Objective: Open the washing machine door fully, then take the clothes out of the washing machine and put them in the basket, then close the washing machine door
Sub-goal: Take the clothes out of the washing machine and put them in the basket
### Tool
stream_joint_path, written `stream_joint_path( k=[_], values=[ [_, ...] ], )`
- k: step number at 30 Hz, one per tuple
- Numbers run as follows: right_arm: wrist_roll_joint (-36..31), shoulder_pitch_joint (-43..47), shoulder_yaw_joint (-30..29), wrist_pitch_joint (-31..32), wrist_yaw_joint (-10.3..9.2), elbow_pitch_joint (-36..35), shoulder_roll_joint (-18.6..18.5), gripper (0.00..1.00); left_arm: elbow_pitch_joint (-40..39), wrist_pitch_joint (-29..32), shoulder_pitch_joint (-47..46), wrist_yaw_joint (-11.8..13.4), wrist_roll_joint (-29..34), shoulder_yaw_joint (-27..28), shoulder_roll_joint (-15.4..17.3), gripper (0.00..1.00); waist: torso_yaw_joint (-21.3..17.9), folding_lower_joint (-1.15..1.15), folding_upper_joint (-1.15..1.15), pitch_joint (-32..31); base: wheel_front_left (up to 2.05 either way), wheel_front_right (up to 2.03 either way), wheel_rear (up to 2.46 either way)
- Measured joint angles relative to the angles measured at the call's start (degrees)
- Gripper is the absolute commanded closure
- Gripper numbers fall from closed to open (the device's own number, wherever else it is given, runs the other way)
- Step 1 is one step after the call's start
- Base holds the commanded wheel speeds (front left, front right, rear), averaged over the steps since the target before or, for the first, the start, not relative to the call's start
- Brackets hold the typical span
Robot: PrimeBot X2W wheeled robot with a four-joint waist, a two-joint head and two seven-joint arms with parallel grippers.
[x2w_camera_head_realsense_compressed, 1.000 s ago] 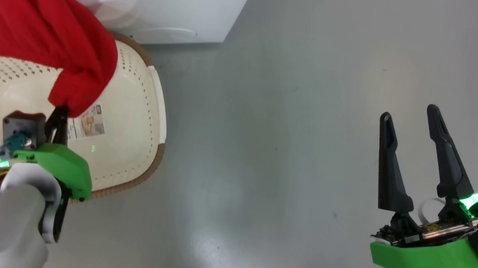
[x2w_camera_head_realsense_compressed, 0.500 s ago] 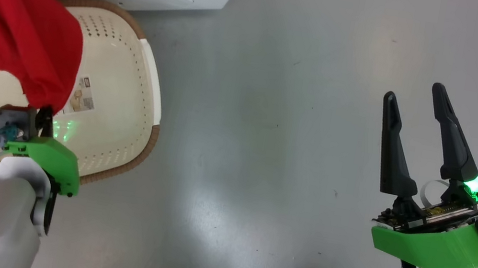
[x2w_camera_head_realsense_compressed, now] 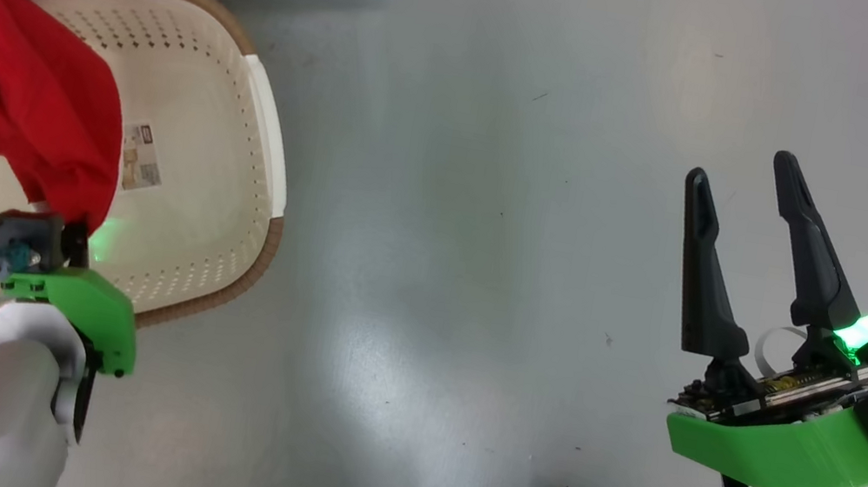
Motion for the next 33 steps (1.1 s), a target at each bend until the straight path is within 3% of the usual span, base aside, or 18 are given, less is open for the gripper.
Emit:
stream_joint_path(
  k=[7,9,10,23,33],
  values=[
    [0.0,-0.9,0.3,0.0,0.0,0.2,0.0,0.0,1.5,0.0,-0.9,-0.4,0.0,0.1,-0.5,1.0,0.0,0.0,0.0,-0.3,0.0,0.0,0.0],
    [0.1,-0.9,0.4,0.0,0.0,0.3,0.0,0.0,1.6,0.0,-0.9,-0.4,0.0,0.2,-0.7,0.43,-0.1,0.0,0.0,-0.4,0.0,0.0,0.0],
    [0.1,-0.9,0.4,0.0,0.0,0.3,0.0,0.0,1.6,0.0,-0.9,-0.4,0.0,0.2,-0.7,0.0,-0.1,0.0,0.0,-0.6,0.0,0.0,0.0],
    [0.6,-0.9,0.3,0.0,0.0,0.6,0.0,0.0,-3.1,0.0,-0.9,-0.2,0.0,1.3,-0.8,0.0,0.1,0.0,0.0,-1.8,0.0,0.0,0.0],
    [0.6,-0.9,0.2,0.0,0.0,0.6,0.0,0.0,-10.9,0.0,-0.4,1.5,-0.1,4.5,-0.3,0.0,0.7,0.0,0.0,-2.2,0.0,0.0,0.0]
  ],
)
